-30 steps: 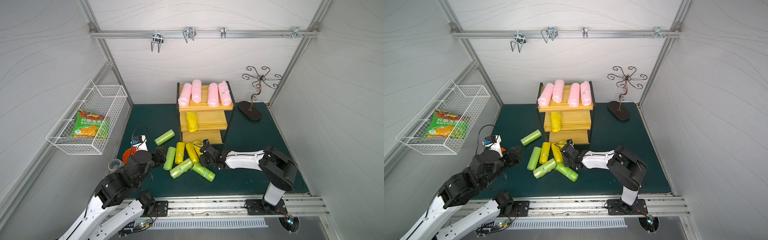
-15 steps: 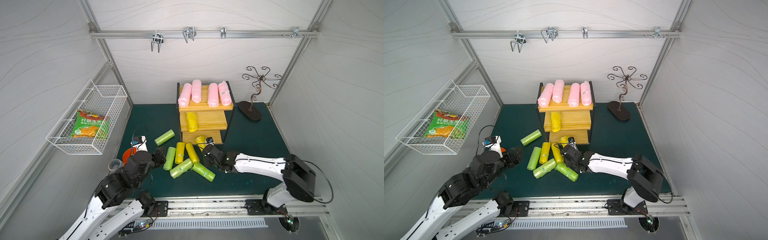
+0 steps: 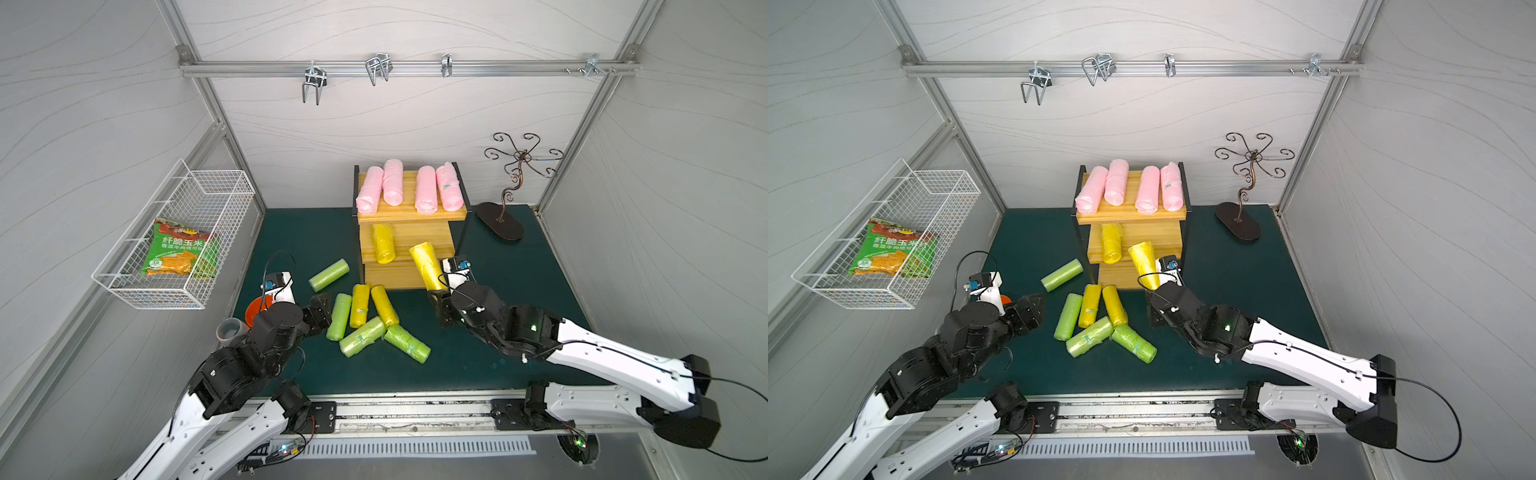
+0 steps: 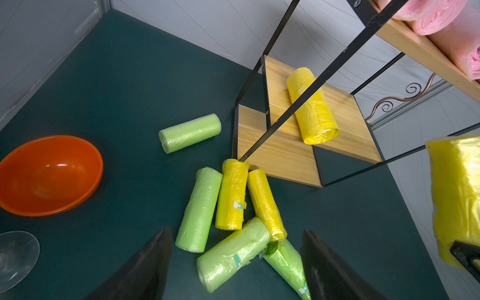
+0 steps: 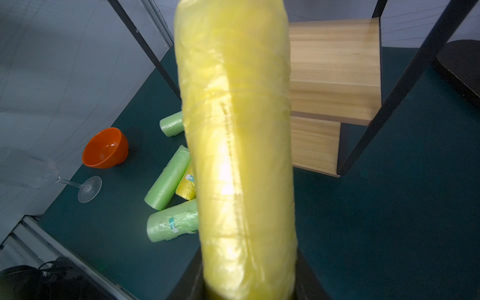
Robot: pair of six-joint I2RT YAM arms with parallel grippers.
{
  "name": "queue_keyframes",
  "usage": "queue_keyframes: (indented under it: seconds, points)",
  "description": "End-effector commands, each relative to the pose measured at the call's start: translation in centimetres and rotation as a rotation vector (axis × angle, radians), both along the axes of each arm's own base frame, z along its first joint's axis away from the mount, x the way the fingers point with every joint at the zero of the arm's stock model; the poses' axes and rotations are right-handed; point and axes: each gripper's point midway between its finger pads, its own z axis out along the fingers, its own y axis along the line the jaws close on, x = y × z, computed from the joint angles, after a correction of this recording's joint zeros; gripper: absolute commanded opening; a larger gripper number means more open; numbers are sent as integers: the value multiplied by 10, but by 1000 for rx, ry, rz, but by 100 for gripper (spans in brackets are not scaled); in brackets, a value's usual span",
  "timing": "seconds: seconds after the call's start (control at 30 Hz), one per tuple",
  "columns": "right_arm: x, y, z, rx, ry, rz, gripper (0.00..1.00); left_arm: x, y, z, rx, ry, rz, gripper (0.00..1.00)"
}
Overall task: Sort the rolls of trash bags by color and place them on the shelf
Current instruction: Place the roll of trash bags on the shelf.
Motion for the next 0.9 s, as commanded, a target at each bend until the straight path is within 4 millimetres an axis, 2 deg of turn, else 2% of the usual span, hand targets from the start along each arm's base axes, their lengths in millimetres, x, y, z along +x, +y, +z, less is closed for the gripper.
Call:
queue_keyframes:
  seconds: [0.0,0.17,0.43,0.87]
  points:
    - [21,13,8,-15,-25,-10,0,6,-6,13,-45,-38,-2,82]
    - [51,32,-1,28,30,-20,0,3,-2,19,-38,-47,2,82]
    - [92,41,-9,38,78,-67,0,2,1,17,-28,-46,9,82]
    - [133,69,-29,23,103,-96,0,4,-1,17,-16,-43,1,82]
